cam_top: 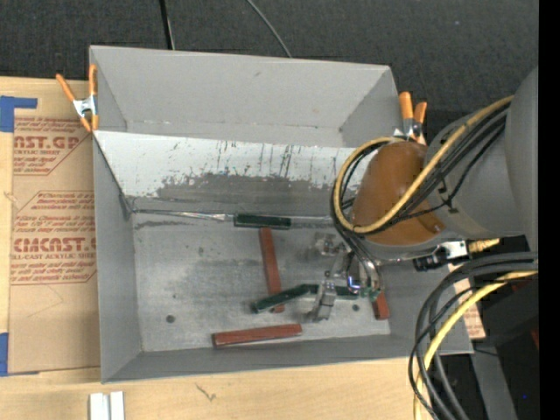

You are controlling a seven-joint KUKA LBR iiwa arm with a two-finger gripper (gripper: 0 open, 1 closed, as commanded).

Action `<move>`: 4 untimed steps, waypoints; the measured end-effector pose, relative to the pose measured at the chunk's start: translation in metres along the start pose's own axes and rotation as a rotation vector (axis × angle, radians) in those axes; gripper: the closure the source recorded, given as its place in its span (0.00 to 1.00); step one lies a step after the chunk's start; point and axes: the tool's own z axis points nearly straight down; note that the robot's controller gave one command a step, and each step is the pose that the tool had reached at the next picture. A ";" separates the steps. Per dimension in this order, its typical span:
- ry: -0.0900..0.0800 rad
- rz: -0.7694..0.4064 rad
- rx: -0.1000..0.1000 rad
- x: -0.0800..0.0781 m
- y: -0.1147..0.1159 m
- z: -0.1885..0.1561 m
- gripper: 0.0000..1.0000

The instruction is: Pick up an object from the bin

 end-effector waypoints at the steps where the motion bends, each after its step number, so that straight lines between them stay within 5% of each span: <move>1: 0.004 0.046 -0.002 -0.001 -0.001 0.018 1.00; 4: 0.008 0.053 0.000 0.000 -0.002 0.009 1.00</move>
Offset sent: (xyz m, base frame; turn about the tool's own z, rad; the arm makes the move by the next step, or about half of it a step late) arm 0.0000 0.0000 0.0000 0.0000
